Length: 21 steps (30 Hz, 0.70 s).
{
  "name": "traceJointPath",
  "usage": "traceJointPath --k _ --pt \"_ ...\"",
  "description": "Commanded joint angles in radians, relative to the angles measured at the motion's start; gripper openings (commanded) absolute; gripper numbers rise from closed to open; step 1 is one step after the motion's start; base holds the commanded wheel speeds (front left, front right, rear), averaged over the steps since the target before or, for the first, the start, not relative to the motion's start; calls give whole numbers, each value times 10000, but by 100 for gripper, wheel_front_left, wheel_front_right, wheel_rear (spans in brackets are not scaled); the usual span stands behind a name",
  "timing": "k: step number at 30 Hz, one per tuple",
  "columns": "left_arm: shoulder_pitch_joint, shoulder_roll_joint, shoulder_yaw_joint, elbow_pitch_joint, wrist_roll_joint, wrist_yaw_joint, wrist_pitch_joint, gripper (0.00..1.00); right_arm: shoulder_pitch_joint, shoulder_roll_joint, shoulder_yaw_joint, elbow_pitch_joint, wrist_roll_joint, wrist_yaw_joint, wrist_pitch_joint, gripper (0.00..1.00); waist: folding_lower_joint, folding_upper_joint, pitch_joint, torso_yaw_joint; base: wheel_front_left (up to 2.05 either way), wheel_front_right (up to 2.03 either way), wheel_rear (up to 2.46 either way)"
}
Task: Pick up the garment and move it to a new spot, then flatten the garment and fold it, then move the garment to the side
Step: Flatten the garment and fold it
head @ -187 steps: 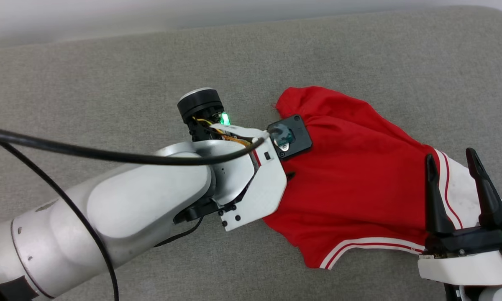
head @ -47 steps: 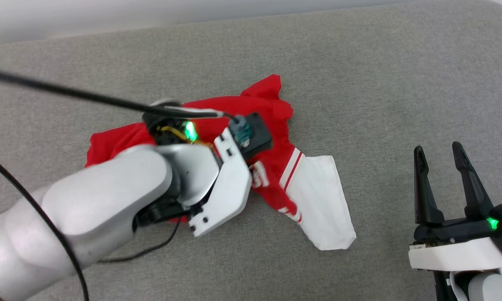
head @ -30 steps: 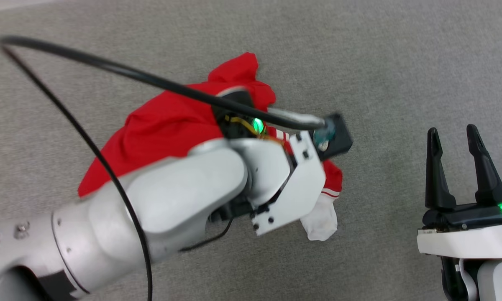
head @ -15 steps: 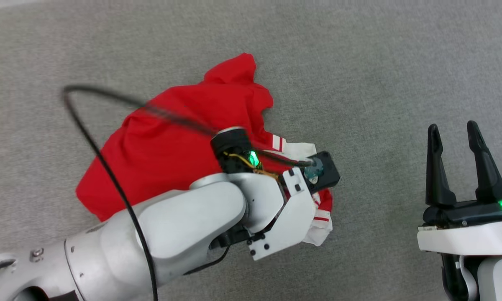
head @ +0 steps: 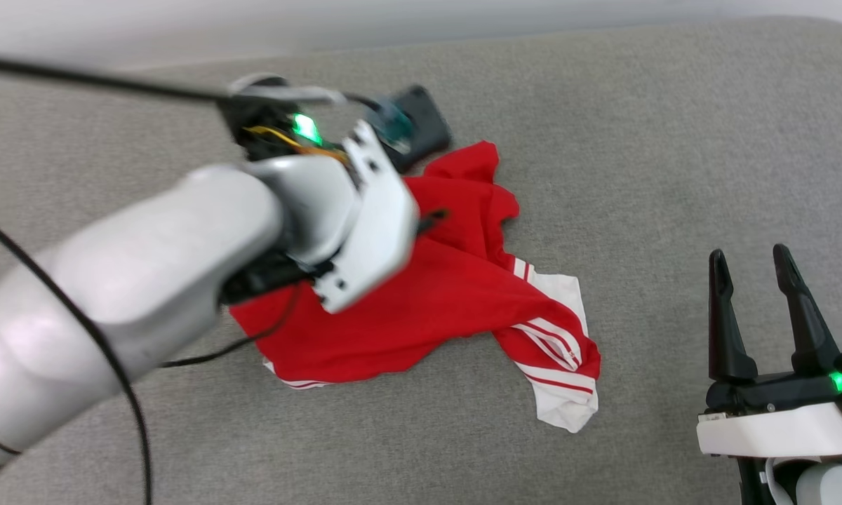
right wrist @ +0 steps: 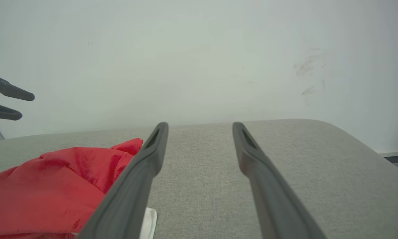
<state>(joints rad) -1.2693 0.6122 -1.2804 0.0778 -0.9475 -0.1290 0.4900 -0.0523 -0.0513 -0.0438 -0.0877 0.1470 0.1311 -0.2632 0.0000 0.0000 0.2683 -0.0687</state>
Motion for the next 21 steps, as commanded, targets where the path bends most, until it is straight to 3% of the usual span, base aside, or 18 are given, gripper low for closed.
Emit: traceJointPath --k 1,11,16,21 --pt "-20 96 -9 104 -131 1 64 100 137 21 5 14 -46 -7 -22 100 0 0 -189 183 0 0 0" --pt "-301 1566 -1 1030 -905 1 1861 100 217 21 41 -64 -64 -7 -22 100 0 0 -90 201 0 0 0" --pt "-29 1691 1 1370 -887 1 2478 100 26 21 47 -117 -74 -7 -22 100 0 0 277 104 0 0 0" --pt "185 1410 4 1871 -833 1 2381 100 -265 21 186 -152 -79 -7 -22 100 0 0 825 -114 0 0 0"
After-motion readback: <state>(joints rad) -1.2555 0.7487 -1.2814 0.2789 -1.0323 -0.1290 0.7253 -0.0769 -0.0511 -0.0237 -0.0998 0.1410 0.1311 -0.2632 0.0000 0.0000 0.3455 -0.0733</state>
